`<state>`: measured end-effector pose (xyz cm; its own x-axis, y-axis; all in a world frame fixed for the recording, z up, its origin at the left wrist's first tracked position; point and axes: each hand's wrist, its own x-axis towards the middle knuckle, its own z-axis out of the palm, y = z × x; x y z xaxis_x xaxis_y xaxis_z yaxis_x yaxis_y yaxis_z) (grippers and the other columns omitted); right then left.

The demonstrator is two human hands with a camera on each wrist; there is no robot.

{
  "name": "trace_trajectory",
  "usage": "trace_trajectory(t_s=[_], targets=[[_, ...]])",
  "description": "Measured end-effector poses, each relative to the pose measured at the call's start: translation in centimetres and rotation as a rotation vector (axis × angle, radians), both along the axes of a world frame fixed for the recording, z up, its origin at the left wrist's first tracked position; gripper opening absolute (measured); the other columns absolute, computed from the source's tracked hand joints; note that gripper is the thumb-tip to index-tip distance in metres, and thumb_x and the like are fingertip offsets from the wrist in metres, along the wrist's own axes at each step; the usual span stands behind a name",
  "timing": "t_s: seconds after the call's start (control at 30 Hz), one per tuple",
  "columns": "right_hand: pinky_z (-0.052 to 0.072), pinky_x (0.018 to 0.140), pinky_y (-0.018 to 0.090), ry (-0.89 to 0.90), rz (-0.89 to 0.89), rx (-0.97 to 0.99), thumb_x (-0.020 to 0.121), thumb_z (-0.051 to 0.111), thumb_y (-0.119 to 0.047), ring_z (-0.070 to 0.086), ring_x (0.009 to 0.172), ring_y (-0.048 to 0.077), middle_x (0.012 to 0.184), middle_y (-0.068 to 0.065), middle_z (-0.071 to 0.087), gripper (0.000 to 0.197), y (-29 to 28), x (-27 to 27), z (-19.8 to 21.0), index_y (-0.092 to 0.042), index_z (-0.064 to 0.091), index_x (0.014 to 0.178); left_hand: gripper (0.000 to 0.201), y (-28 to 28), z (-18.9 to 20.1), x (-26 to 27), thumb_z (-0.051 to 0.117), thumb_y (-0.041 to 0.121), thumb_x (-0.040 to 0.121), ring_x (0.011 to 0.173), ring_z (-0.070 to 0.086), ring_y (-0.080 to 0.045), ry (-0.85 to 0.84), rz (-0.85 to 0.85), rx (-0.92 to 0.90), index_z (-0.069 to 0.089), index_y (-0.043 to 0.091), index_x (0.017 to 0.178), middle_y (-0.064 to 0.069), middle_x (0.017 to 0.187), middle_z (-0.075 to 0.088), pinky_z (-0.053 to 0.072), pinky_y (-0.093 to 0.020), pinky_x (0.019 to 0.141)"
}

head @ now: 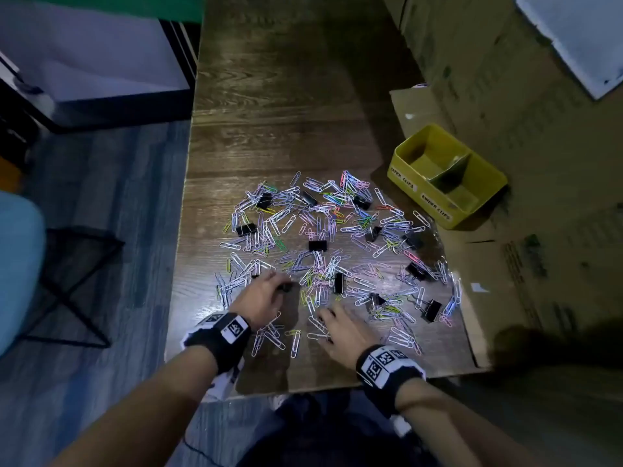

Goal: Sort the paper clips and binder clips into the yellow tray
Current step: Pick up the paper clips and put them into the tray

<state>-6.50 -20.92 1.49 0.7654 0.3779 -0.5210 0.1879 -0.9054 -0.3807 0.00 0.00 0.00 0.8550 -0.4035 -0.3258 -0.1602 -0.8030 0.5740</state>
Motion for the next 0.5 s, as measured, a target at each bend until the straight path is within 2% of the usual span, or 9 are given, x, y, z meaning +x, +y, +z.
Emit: trace_trajectory(t_s=[0.1,0.2,0.23,0.3,0.37,0.43,0.5], targets=[[0.040,0.103,0.041,-0.063,-0.041,-0.039,0.089,0.057,-0.036,0.036,0.127,0.027,0.140,0.009,0.030,0.059,0.6,0.6,-0.7,-0.016,0.031,0.138,0.030,1.2,0.6,-0.1,0.054,0.004,0.084,0.095,0.058,-0.025,-0.185,0.006,-0.062,0.060,0.011,0.112,-0.007,0.110,0.057,0.052,-0.038,0.081],[0.038,0.104,0.041,-0.084,-0.059,-0.059,0.089,0.056,-0.040,0.036,0.127,0.024,0.137,0.007,0.030,0.057,1.1,1.2,-1.2,-0.015,0.033,0.136,0.021,1.3,1.0,-2.3,0.055,0.001,0.082,0.084,0.058,-0.020,-0.283,-0.202,-0.049,0.064,0.009,0.099,-0.005,0.102,0.059,0.055,-0.036,0.067],[0.039,0.103,0.043,-0.086,-0.085,-0.061,0.088,0.057,-0.042,0.037,0.126,0.023,0.135,0.006,0.031,0.056,1.1,1.3,-1.2,-0.016,0.035,0.133,0.022,1.0,1.0,-3.0,0.054,0.001,0.082,0.084,0.057,-0.018,-0.262,-0.251,-0.046,0.064,0.010,0.100,-0.003,0.102,0.059,0.055,-0.034,0.067],[0.043,0.100,0.043,-0.117,-0.151,-0.031,0.086,0.059,-0.044,0.039,0.123,0.022,0.132,0.005,0.033,0.053,0.6,1.8,-1.3,-0.019,0.038,0.128,0.027,0.0,0.3,-3.1,0.052,0.003,0.082,0.089,0.054,-0.018,-0.218,-0.290,-0.018,0.063,0.011,0.106,-0.002,0.106,0.058,0.053,-0.033,0.076],[0.045,0.099,0.038,-0.117,-0.209,0.006,0.087,0.059,-0.041,0.039,0.124,0.022,0.134,0.005,0.032,0.058,0.0,2.2,-1.3,-0.019,0.034,0.134,0.034,-1.6,-0.4,-2.3,0.053,0.006,0.081,0.095,0.054,-0.019,-0.216,-0.301,0.022,0.059,0.013,0.114,-0.002,0.112,0.057,0.049,-0.039,0.084],[0.044,0.099,0.035,-0.111,-0.258,0.013,0.088,0.059,-0.037,0.039,0.126,0.022,0.141,0.006,0.027,0.066,-0.8,2.9,-1.2,-0.019,0.027,0.143,0.042,-3.0,-1.1,-1.5,0.053,0.011,0.081,0.102,0.053,-0.017,-0.196,-0.305,0.089,0.051,0.018,0.123,0.000,0.119,0.053,0.050,-0.043,0.085],[0.041,0.102,0.036,-0.134,-0.288,-0.011,0.089,0.058,-0.034,0.036,0.131,0.025,0.147,0.007,0.022,0.069,-1.5,3.9,-1.0,-0.019,0.022,0.146,0.050,-4.2,-1.6,-0.8,0.054,0.013,0.081,0.109,0.050,-0.017,-0.173,-0.297,0.175,0.042,0.024,0.129,-0.001,0.128,0.045,0.053,-0.045,0.080]])
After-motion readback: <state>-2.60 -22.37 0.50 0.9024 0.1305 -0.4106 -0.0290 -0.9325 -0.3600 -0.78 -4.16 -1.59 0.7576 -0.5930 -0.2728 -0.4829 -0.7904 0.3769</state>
